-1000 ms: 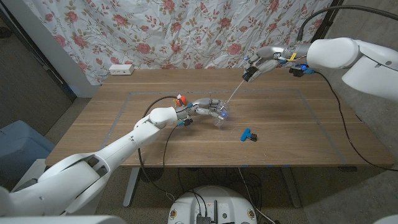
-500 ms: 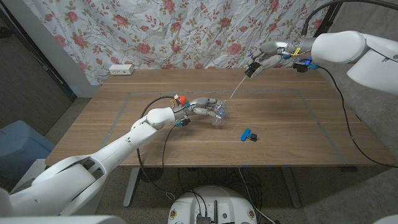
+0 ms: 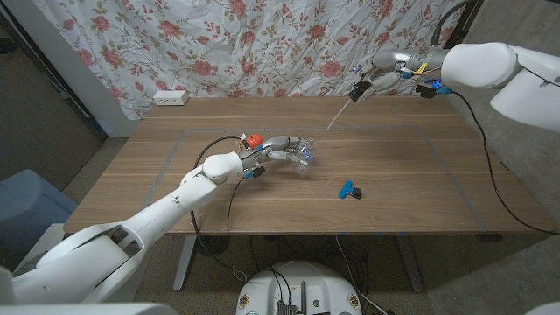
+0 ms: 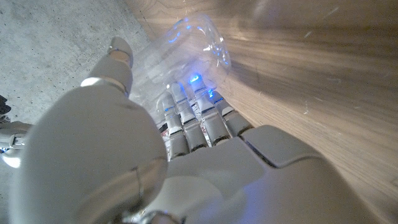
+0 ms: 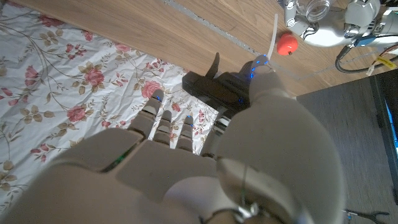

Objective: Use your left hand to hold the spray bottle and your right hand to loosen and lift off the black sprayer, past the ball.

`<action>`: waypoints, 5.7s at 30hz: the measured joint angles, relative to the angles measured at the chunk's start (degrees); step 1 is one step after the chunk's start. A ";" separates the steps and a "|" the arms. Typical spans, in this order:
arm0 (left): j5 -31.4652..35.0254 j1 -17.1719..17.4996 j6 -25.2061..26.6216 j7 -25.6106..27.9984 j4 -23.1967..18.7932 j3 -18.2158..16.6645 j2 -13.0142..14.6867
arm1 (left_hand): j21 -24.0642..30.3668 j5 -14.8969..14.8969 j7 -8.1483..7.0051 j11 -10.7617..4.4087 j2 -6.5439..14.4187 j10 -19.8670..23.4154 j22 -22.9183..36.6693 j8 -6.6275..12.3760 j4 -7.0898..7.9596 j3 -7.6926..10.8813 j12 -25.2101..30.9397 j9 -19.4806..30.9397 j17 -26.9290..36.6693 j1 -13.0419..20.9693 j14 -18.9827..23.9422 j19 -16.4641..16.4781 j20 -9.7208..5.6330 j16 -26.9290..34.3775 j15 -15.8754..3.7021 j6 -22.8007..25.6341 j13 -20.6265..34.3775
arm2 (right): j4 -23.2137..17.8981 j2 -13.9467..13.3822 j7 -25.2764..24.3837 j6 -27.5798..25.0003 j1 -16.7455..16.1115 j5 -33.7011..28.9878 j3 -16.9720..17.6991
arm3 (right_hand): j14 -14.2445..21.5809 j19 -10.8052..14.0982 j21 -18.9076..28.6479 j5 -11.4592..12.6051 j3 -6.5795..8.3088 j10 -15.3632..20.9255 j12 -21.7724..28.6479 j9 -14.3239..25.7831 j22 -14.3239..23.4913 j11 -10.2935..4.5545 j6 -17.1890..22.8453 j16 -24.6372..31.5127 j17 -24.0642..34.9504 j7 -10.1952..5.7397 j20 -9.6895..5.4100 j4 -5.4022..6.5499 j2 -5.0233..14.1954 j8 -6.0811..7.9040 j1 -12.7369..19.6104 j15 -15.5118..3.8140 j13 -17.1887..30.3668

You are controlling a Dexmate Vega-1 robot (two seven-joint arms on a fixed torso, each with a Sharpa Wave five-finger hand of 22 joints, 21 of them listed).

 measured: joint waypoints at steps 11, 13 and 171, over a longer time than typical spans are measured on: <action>0.51 1.09 -0.93 2.96 -0.10 -0.70 -0.24 | -0.46 -0.01 -0.31 -1.97 0.00 -0.66 0.00 0.65 0.24 -0.24 -1.72 -0.41 -0.61 0.00 -1.41 -2.50 1.42 -1.02 0.19 -0.31 -0.93 | -1.58 0.90 -2.49 -6.75 -0.42 -5.32 -2.63 | 1.79 0.43 0.01 0.22 -0.24 1.24 0.00 0.00 0.00 -0.01 0.00 0.44 0.00 0.00 0.41 0.24 -0.01 0.00 -0.01 -0.58 0.00; 0.63 1.31 -1.04 3.53 -0.11 -0.81 -0.32 | -0.46 -0.05 -0.31 -2.56 0.00 -0.25 0.00 0.66 0.24 -0.24 -2.38 -0.45 -0.96 0.00 -1.96 -2.82 1.73 -1.29 0.29 -0.31 -1.26 | -1.94 1.29 -2.82 -8.03 -0.43 -6.29 -3.40 | 2.13 0.90 0.13 0.22 -0.24 1.95 0.00 0.00 0.00 -0.08 -0.01 0.85 0.00 -0.01 0.44 0.23 0.00 0.00 -0.02 -0.92 0.11; -5.71 4.66 2.09 2.89 -1.35 -2.65 -0.20 | -0.90 -0.71 -2.74 2.55 -1.30 -41.64 -0.51 -31.74 1.57 -3.67 -14.18 -2.54 -14.85 -12.48 -44.61 -24.47 -0.49 -5.49 2.65 -26.72 -24.86 | 11.89 21.59 -32.21 -29.01 -6.87 -21.50 -22.48 | 8.86 4.43 0.28 0.00 -0.71 8.39 0.00 0.00 0.00 -0.82 -0.45 3.50 1.09 -0.44 -0.74 0.22 0.98 0.00 -1.51 -4.80 0.38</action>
